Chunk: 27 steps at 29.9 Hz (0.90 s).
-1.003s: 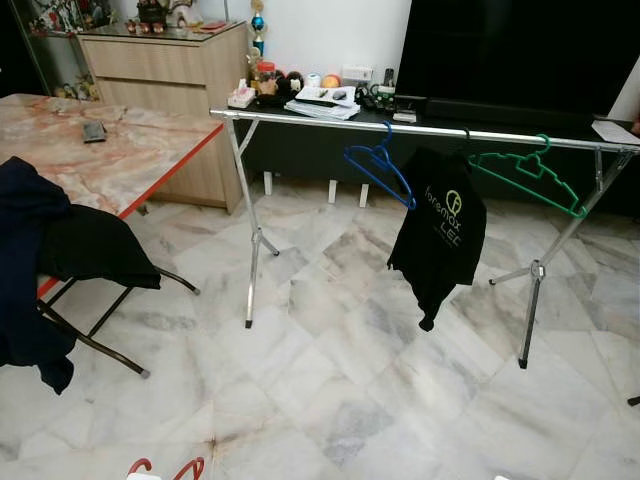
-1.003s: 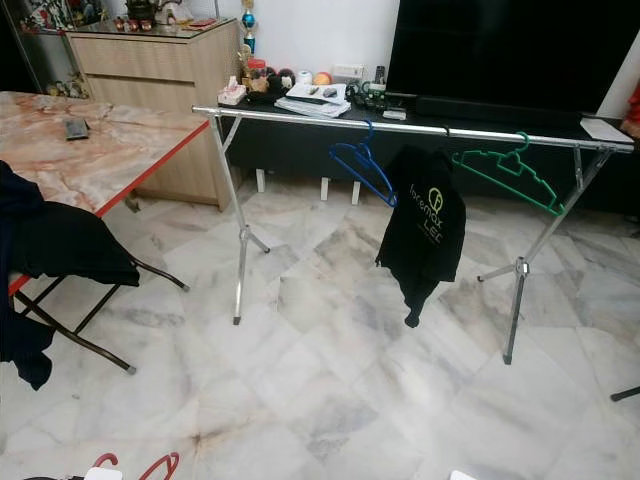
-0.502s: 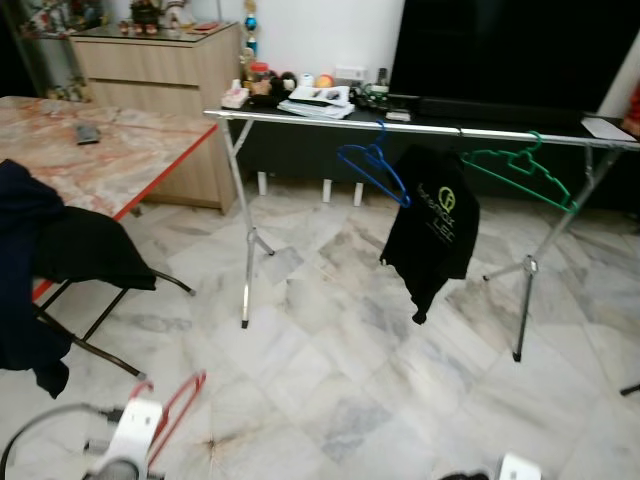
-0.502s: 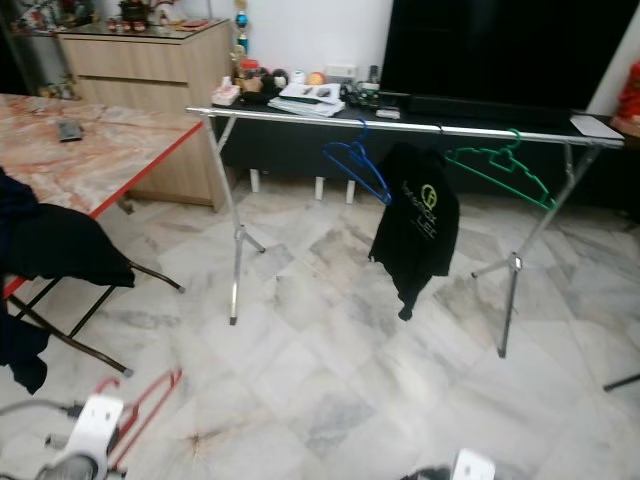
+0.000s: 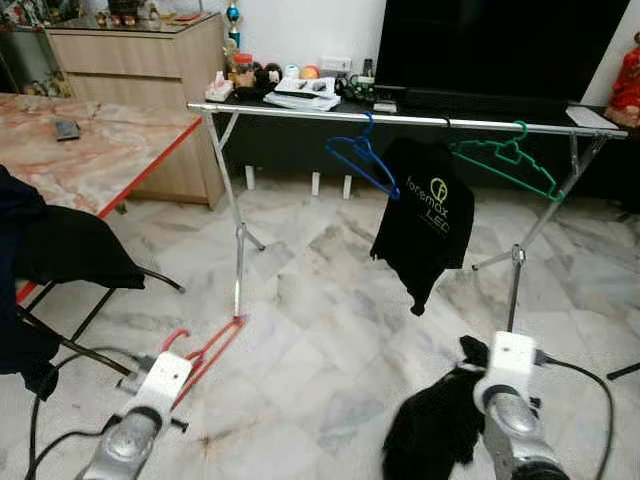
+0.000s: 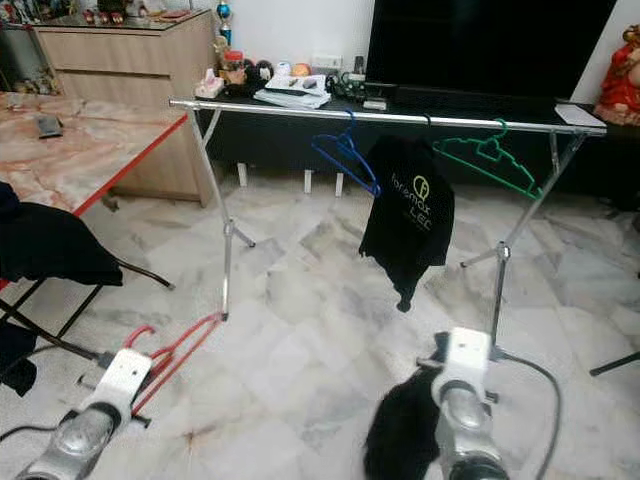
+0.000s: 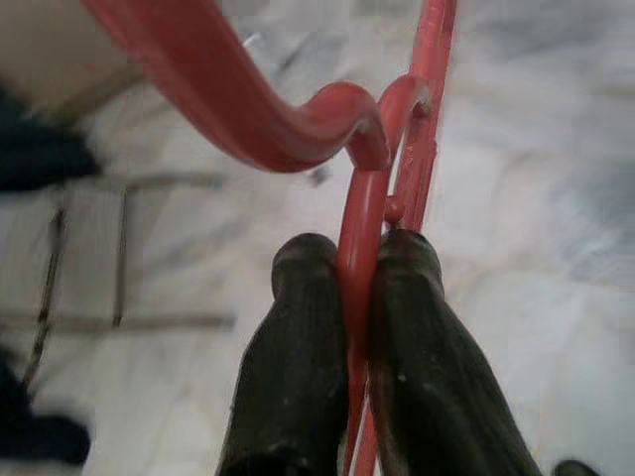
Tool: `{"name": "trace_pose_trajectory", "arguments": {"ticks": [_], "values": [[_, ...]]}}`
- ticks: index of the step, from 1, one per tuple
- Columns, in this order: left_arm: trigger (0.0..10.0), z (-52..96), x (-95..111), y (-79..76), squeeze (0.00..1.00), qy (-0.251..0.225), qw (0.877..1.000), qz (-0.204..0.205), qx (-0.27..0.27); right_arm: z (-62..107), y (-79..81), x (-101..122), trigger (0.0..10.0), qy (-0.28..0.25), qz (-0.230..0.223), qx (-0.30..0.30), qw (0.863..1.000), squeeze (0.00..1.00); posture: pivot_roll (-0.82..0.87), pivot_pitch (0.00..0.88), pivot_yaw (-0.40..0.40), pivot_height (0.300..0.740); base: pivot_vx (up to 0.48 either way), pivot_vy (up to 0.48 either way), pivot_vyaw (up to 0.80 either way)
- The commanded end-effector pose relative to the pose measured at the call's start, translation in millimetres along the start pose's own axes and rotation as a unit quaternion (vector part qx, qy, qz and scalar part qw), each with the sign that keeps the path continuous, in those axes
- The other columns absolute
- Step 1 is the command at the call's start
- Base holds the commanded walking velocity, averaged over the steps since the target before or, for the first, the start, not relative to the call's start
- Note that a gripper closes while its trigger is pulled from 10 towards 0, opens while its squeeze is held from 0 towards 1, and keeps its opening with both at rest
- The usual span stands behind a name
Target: Hang hanger
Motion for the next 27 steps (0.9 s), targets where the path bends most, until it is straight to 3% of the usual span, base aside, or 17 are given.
{"name": "trace_pose_trajectory", "arguments": {"ticks": [1, 4, 6, 10, 11, 15, 19, 22, 27], "values": [[10.0, 0.0, 13, -6.5, 0.0, -0.029, 0.995, -0.05, -0.079, -5.7, 10.0, 30, 10.0, -0.038, 0.041, 0.027, 0.998, 0.0, 0.0, 0.0, -0.015, 0.74, 0.0, 0.0, 0.0], [10.0, 3.1, 24, -15.3, 0.0, -0.045, 0.98, -0.095, -0.17, -7.8, 22.0, 43, 10.0, -0.044, 0.059, 0.051, 0.996, 0.0, 0.0, 0.0, -0.018, 0.74, 0.0, 0.0, 0.0], [10.0, 6.4, 31, -20.3, 0.0, -0.046, 0.963, -0.135, -0.229, -9.1, 31.6, 52, 10.0, -0.039, 0.074, 0.066, 0.994, 0.0, 0.0, 0.0, -0.02, 0.74, 0.0, 0.0, 0.0], [10.0, 10.2, 42, -26.9, 0.0, -0.05, 0.945, -0.161, -0.282, -10.1, 39.5, 61, 10.0, -0.038, 0.096, 0.07, 0.992, 0.0, 0.0, 0.0, -0.024, 0.74, 0.0, 0.0, 0.0], [10.0, 13.4, 50, -32.2, 0.0, -0.057, 0.935, -0.165, -0.31, -10.5, 43.1, 64, 10.0, -0.036, 0.102, 0.07, 0.992, 0.0, -0.01, 0.0, -0.027, 0.74, 0.0, 0.0, 0.0], [10.0, 21.2, 67, -41.9, 0.0, -0.072, 0.918, -0.165, -0.353, -10.4, 52.9, 69, 10.0, -0.035, 0.111, 0.075, 0.99, 0.0, 0.0, 0.0, -0.034, 0.74, 0.0, 0.0, 0.0], [10.0, 23.8, 76, -47.9, 0.0, -0.081, 0.913, -0.159, -0.366, -9.8, 59.3, 72, 10.0, -0.036, 0.109, 0.072, 0.991, 0.0, 0.0, 0.0, -0.041, 0.74, 0.0, 0.0, 0.0], [10.0, 29.0, 89, -57.6, 0.0, -0.096, 0.906, -0.154, -0.381, -8.1, 72.6, 80, 10.0, -0.043, 0.077, 0.063, 0.994, 0.0, 0.0, 0.0, -0.045, 0.74, 0.0, 0.0, 0.0], [10.0, 29.8, 95, -63.4, 0.0, -0.097, 0.906, -0.152, -0.383, -6.1, 84.3, 79, 10.0, -0.029, 0.04, 0.069, 0.996, 0.0, 0.01, 0.0, -0.051, 0.74, 0.0, 0.0, 0.0]]}}
Point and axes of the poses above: a point about 5 cm out from each wrist's last joint towards the gripper, its own z axis pointing back from the gripper into the wrist, its own x axis along the axis of the wrist's last joint, y = z × x, the point moved 1 cm from there along -z, pointing out of the wrist towards the gripper, and after that the axes turned 2 degrees about -z, right-handed, at the moved point
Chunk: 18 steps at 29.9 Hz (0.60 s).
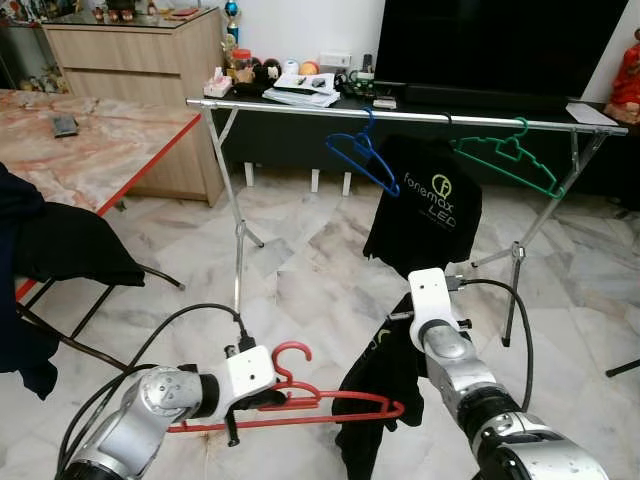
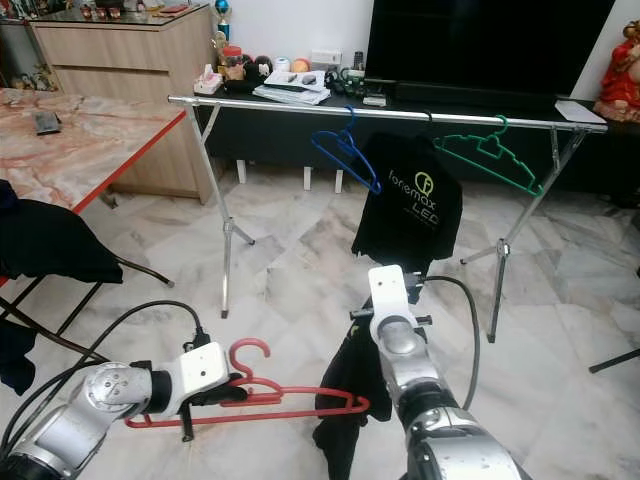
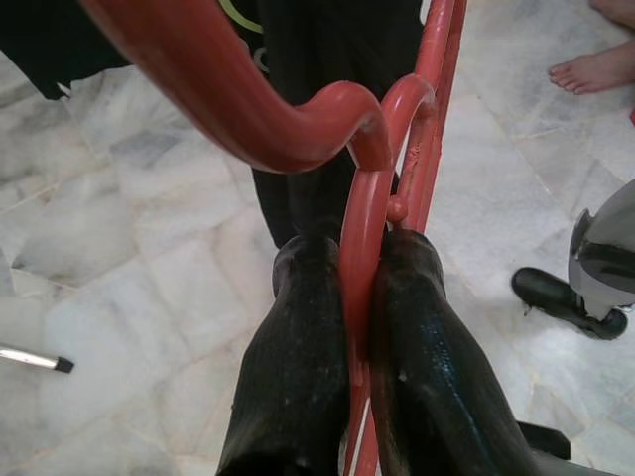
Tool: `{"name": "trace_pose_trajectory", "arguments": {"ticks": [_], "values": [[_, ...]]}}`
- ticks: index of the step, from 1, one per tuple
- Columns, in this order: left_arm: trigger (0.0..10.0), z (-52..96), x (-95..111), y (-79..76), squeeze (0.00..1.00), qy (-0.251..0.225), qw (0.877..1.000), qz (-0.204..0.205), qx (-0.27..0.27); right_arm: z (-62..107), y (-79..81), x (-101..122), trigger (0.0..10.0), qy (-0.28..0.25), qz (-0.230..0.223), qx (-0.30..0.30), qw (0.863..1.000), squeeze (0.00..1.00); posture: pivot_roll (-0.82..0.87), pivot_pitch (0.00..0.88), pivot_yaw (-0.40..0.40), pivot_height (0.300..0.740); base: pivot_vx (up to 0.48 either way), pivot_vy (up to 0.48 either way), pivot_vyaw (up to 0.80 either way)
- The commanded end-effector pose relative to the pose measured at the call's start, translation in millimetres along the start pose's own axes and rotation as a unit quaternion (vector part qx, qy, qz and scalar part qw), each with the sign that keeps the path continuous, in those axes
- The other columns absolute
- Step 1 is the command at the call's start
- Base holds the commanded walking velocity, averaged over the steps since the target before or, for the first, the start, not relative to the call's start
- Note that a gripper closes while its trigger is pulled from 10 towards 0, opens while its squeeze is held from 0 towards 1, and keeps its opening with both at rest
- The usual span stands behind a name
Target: Hang hanger
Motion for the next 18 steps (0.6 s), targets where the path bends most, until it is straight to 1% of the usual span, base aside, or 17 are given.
{"name": "trace_pose_trajectory", "arguments": {"ticks": [1, 4, 7, 12, 16, 18], "values": [[10.0, -2.8, 8, -3.1, 0.0, -0.008, 1.0, -0.004, -0.007, -0.7, 5.3, 8, 10.0, 0.0, -0.025, -0.001, 1.0, 0.0, 0.01, 0.0, -0.054, 0.74, 0.0, 0.0, 0.0], [10.0, -5.8, 17, -4.5, 0.0, -0.019, 1.0, -0.008, -0.004, 0.4, 14.1, 4, 10.0, 0.014, -0.054, 0.0, 0.998, 0.0, 0.01, 0.0, -0.058, 0.74, 0.0, 0.0, 0.0], [10.0, -8.8, 25, -4.0, 0.0, -0.03, 0.999, -0.004, 0.012, 1.1, 17.8, 2, 10.0, 0.02, -0.064, -0.008, 0.998, 0.0, 0.01, 0.0, -0.059, 0.74, 0.0, 0.0, 0.0], [10.0, -12.3, 27, -4.5, 0.0, -0.03, 0.999, -0.002, 0.019, 1.6, 17.3, -2, 10.0, 0.029, -0.081, -0.021, 0.996, 0.0, 0.01, 0.0, -0.057, 0.74, 0.0, 0.0, 0.0], [10.0, -15.7, 27, -1.7, 0.0, -0.023, 0.999, -0.001, 0.041, 1.6, 12.7, -4, 10.0, 0.035, -0.111, -0.036, 0.993, 0.0, 0.0, 0.0, -0.054, 0.74, 0.0, 0.0, 0.0], [10.0, -16.3, 26, -0.7, 0.0, -0.02, 0.999, 0.0, 0.047, 1.4, 13.3, -4, 10.0, 0.039, -0.124, -0.029, 0.991, 0.0, 0.0, 0.0, -0.053, 0.74, 0.0, 0.0, 0.0]]}}
Point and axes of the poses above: a point about 5 cm out from each wrist's last joint towards the gripper, its own z axis pointing back from the gripper into the wrist, its own x axis along the axis of the wrist's last joint, y = z × x, the point moved 1 cm from there along -z, pointing out of the wrist towards the gripper, and after that the axes turned 2 degrees about -z, right-handed, at the moved point
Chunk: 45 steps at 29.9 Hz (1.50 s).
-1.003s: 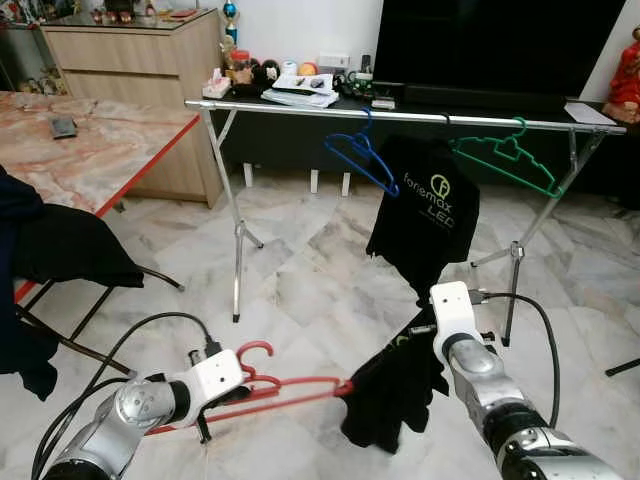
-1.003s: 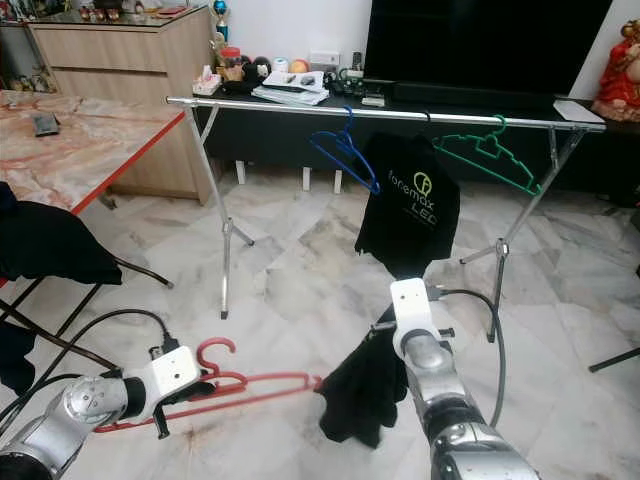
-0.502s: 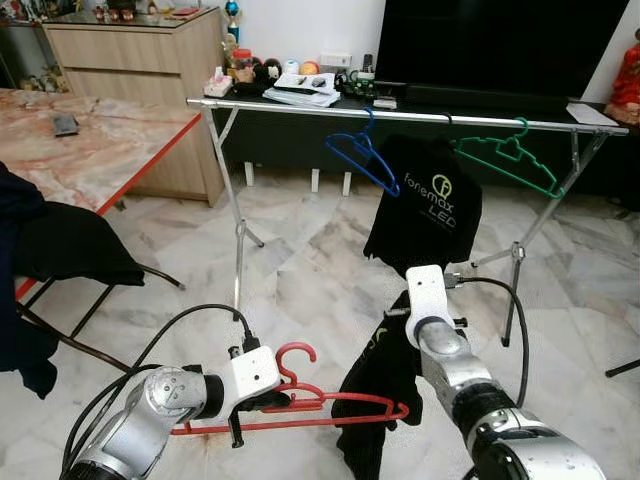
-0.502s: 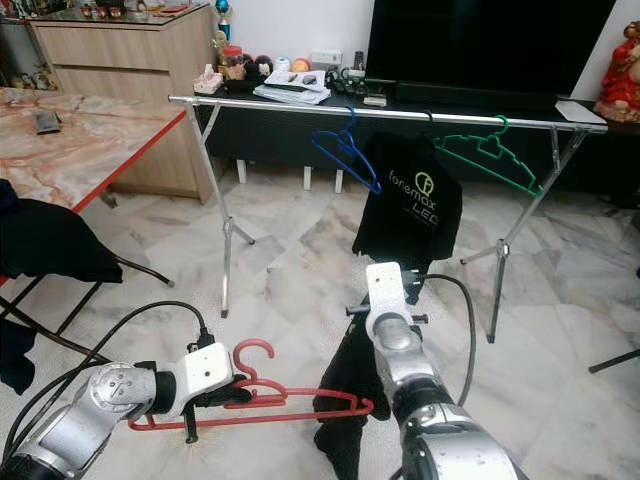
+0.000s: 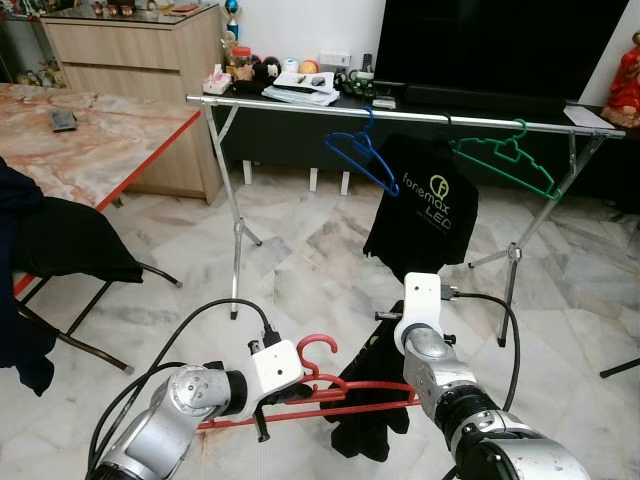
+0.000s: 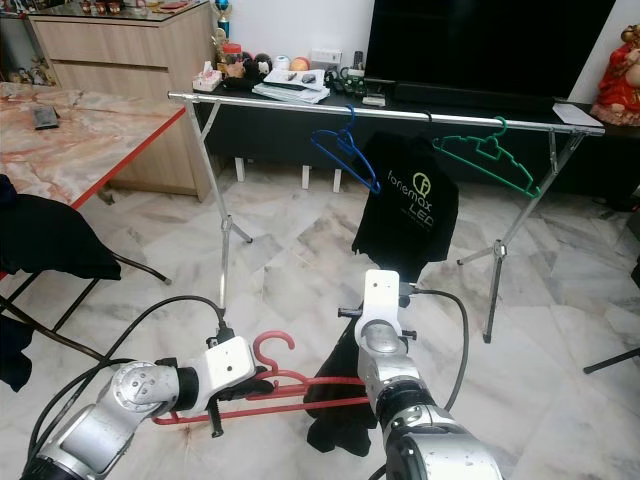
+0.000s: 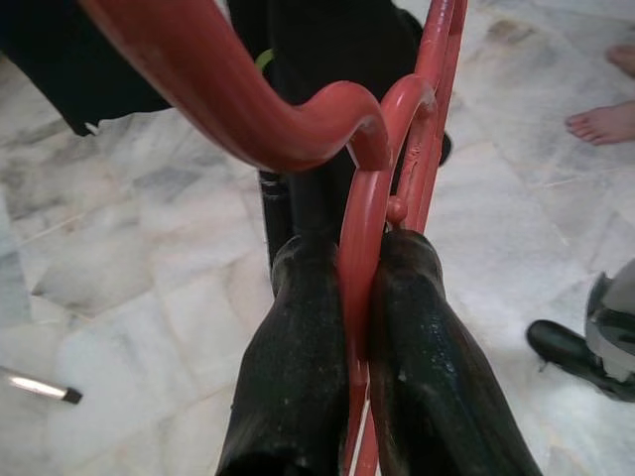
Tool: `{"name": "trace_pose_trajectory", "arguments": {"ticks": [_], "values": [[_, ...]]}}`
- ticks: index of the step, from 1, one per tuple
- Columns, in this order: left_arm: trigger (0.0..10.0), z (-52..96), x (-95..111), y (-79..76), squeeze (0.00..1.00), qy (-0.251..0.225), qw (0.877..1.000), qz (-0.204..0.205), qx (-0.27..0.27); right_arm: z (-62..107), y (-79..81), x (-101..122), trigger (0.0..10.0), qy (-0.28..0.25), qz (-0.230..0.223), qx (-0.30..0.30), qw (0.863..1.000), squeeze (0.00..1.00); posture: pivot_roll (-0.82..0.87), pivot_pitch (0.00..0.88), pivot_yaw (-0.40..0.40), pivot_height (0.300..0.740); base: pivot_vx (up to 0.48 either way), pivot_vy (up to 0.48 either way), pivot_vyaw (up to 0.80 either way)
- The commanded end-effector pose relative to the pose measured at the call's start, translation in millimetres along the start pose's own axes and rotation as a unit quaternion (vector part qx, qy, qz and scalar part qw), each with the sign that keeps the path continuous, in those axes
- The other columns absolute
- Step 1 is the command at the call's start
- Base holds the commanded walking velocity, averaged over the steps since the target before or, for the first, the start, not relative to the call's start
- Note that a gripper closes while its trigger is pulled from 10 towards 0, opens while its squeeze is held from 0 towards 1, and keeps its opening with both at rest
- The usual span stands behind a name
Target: Hang hanger
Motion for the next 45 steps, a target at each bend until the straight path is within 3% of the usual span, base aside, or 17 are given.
{"name": "trace_pose_trajectory", "arguments": {"ticks": [1, 7, 11, 16, 27, 31, 42, 45], "values": [[10.0, -1.2, 0, 3.6, 0.0, 0.009, 1.0, -0.007, 0.008, -0.6, 0.3, 7, 10.0, -0.005, -0.018, 0.008, 1.0, 0.0, 0.0, 0.0, -0.054, 0.74, 0.0, 0.0, 0.0], [10.0, -1.2, -8, 12.1, 0.0, 0.034, 0.998, -0.004, 0.047, -0.8, 3.7, 15, 10.0, -0.012, -0.009, 0.033, 0.999, 0.0, 0.0, 0.0, -0.056, 0.74, 0.0, 0.0, 0.0], [10.0, 0.6, -10, 10.5, 0.0, 0.036, 0.998, -0.001, 0.049, -0.5, 6.4, 17, 10.0, -0.019, 0.039, 0.051, 0.998, 0.0, 0.0, 0.0, -0.06, 0.74, 0.0, 0.0, 0.0], [10.0, 1.2, -12, 11.9, 0.0, 0.041, 0.998, 0.0, 0.058, -0.8, 4.1, 16, 10.0, -0.018, 0.042, 0.047, 0.998, 0.0, 0.0, 0.0, -0.063, 0.74, 0.0, 0.0, 0.0], [10.0, 2.8, -13, 28.9, 0.0, 0.049, 0.989, 0.006, 0.139, -1.9, -3.5, 18, 10.0, -0.02, 0.043, 0.034, 0.998, 0.0, 0.0, 0.0, -0.069, 0.74, 0.0, 0.0, 0.0], [10.0, 0.1, -9, 28.8, 0.0, 0.034, 0.988, 0.015, 0.147, -1.9, -3.9, 18, 10.0, -0.02, 0.041, 0.032, 0.998, 0.0, 0.0, 0.0, -0.07, 0.74, 0.0, 0.0, 0.0], [10.0, -6.8, 14, 16.1, 0.0, -0.045, 0.993, 0.048, 0.1, -0.2, 8.5, 15, 10.0, -0.007, 0.014, 0.066, 0.998, 0.0, 0.0, 0.0, -0.07, 0.74, 0.0, 0.0, 0.0], [10.0, -7.3, 19, 22.0, 0.0, -0.056, 0.989, 0.06, 0.125, 0.0, 9.9, 16, 10.0, -0.006, 0.006, 0.068, 0.998, 0.0, 0.0, 0.0, -0.068, 0.74, 0.0, 0.0, 0.0]]}}
Point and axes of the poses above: a point about 5 cm out from each wrist's last joint towards the gripper, its own z axis pointing back from the gripper into the wrist, its own x axis along the axis of the wrist's last joint, y = z × x, the point moved 1 cm from there along -z, pointing out of the wrist towards the gripper, and after that the axes turned 2 degrees about -z, right-handed, at the moved point
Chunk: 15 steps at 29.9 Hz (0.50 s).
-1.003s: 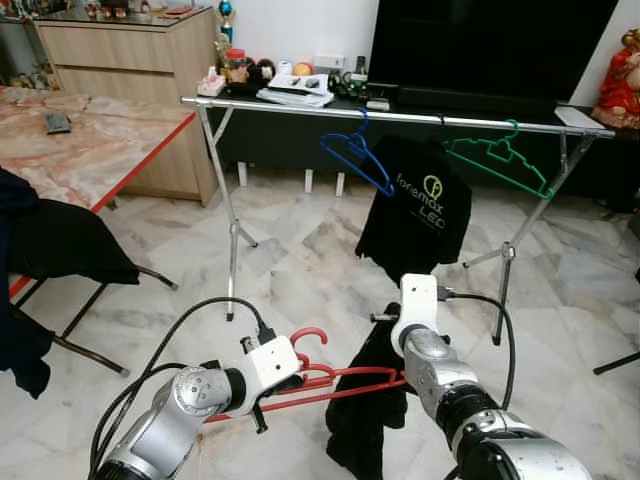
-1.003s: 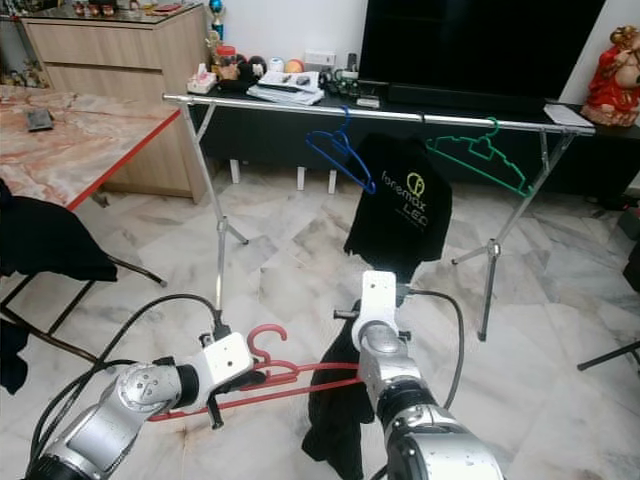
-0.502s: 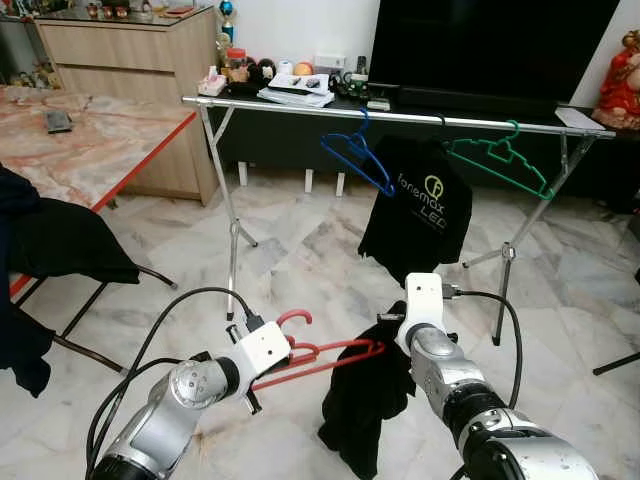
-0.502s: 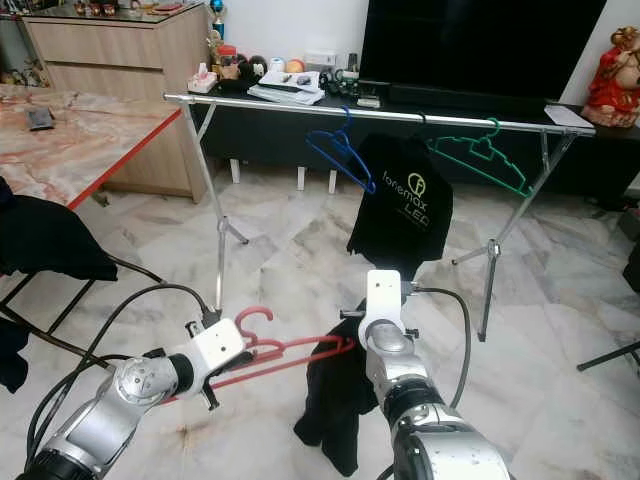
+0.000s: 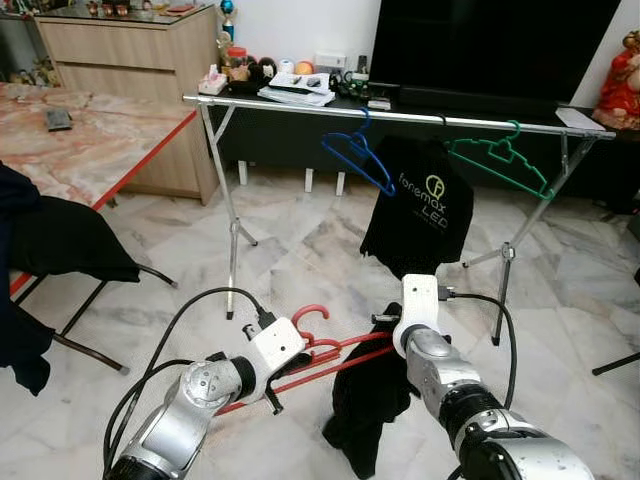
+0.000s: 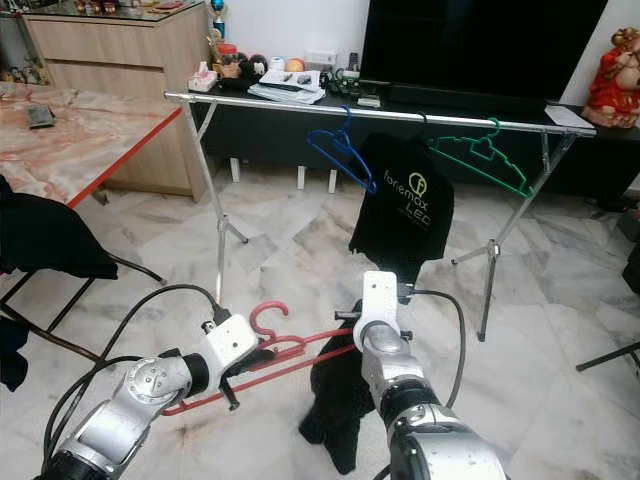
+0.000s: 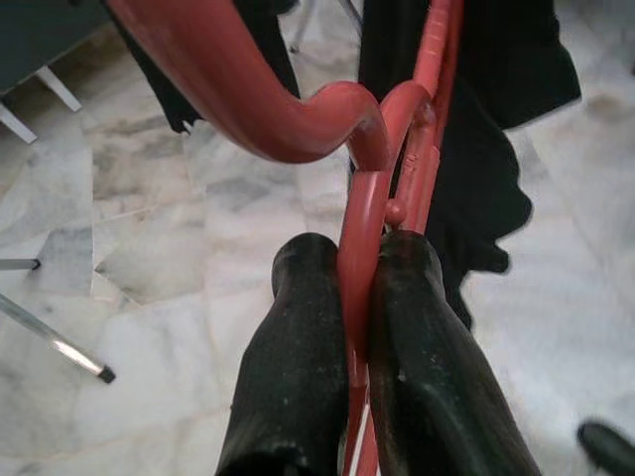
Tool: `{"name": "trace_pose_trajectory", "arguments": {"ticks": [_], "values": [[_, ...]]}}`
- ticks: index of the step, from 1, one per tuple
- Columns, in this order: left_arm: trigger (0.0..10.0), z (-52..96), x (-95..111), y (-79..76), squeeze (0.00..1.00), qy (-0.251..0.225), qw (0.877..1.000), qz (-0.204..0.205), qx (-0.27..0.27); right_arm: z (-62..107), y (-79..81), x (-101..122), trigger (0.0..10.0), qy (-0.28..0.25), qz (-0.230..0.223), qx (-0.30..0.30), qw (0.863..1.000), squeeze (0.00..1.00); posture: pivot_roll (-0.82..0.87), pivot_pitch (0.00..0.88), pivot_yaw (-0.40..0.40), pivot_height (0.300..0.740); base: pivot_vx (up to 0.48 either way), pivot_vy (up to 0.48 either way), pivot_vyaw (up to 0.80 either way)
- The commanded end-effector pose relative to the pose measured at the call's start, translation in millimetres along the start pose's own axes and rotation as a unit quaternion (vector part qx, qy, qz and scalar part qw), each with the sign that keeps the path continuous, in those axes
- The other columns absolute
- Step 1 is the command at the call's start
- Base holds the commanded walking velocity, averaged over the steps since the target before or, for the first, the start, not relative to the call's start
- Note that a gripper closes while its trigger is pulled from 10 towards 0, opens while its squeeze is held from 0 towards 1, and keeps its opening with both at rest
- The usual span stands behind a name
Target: Hang hanger
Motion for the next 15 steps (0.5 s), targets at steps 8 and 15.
{"name": "trace_pose_trajectory", "arguments": {"ticks": [8, 15], "values": [[10.0, -6.0, 1, 16.3, 0.0, 0.055, 0.996, -0.046, 0.055, 0.3, 1.0, 24, 10.0, -0.033, -0.039, -0.015, 0.999, 0.0, 0.0, 0.0, -0.066, 0.74, 0.0, 0.0, 0.0], [10.0, -6.8, -3, 17.6, 0.0, 0.07, 0.994, -0.043, 0.073, 0.5, -2.8, 28, 10.0, -0.04, -0.062, -0.031, 0.997, 0.0, 0.0, 0.0, -0.067, 0.74, 0.0, 0.0, 0.0]]}}
Point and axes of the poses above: a point about 5 cm out from each wrist's last joint towards the gripper, its own z axis pointing back from the gripper into the wrist, its own x axis along the axis of the wrist's last joint, y = z × x, the point moved 1 cm from there along -z, pointing out of the wrist towards the gripper, and after that the axes turned 2 degrees about -z, right-handed, at the moved point
